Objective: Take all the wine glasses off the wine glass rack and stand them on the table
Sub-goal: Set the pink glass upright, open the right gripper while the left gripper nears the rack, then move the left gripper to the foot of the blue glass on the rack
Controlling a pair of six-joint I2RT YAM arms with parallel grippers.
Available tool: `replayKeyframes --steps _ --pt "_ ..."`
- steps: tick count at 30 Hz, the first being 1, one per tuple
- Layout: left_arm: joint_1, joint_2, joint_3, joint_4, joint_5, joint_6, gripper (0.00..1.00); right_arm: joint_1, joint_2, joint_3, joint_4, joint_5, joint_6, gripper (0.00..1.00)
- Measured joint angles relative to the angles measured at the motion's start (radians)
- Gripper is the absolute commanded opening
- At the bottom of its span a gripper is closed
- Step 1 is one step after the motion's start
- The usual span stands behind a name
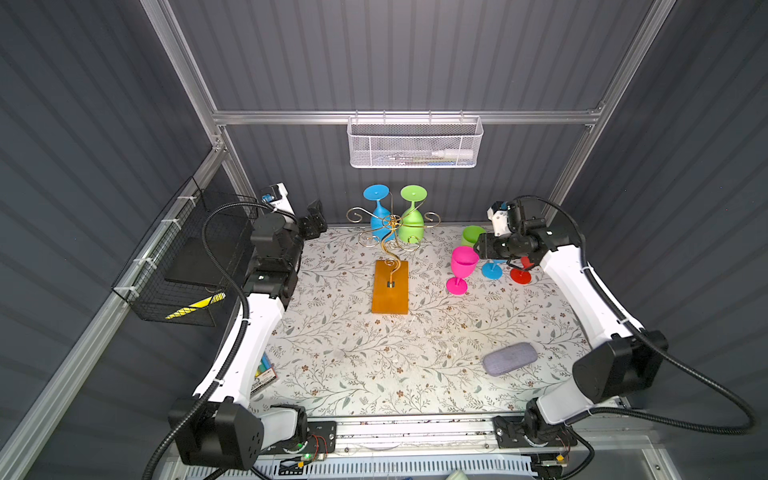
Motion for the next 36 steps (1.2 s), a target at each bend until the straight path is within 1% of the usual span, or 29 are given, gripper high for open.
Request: replayKeyframes --steps 2,5,7,10,16,19,23,30,33,36 --pt "0.027 0.047 0.055 -0.026 0.089 -0.033 0.80 -0.005 -0.056 -0.058 0.048 -0.022 0.005 0.65" --pt "0.054 0.145 0.184 -0.093 0.235 -0.072 0.76 -0.006 -0.134 -0.139 0.121 -0.056 0.019 0.70" --pt "0.058 0.211 0.268 -0.121 0.332 -0.096 0.75 -0.006 -0.188 -0.192 0.171 -0.082 0.028 0.73" --pt "0.059 0.285 0.343 -0.148 0.456 -0.128 0.72 -0.008 -0.245 -0.241 0.227 -0.120 0.033 0.76" --pt "0.059 0.440 0.494 -0.215 0.634 -0.164 0.68 -0.010 -0.316 -0.303 0.301 -0.207 0.042 0.83" --pt "0.059 0.522 0.585 -0.259 0.702 -0.179 0.65 -0.010 -0.340 -0.322 0.319 -0.239 0.042 0.86" --pt "0.059 0.606 0.682 -0.304 0.766 -0.201 0.64 -0.010 -0.372 -0.347 0.339 -0.281 0.046 0.89" --pt "0.059 0.695 0.776 -0.354 0.830 -0.225 0.61 -0.010 -0.428 -0.388 0.349 -0.330 0.053 0.96" --pt "0.059 0.724 0.798 -0.353 0.848 -0.242 0.60 -0.010 -0.435 -0.389 0.349 -0.346 0.054 0.99" --pt "0.059 0.742 0.805 -0.353 0.862 -0.262 0.59 -0.010 -0.438 -0.397 0.349 -0.355 0.057 0.99"
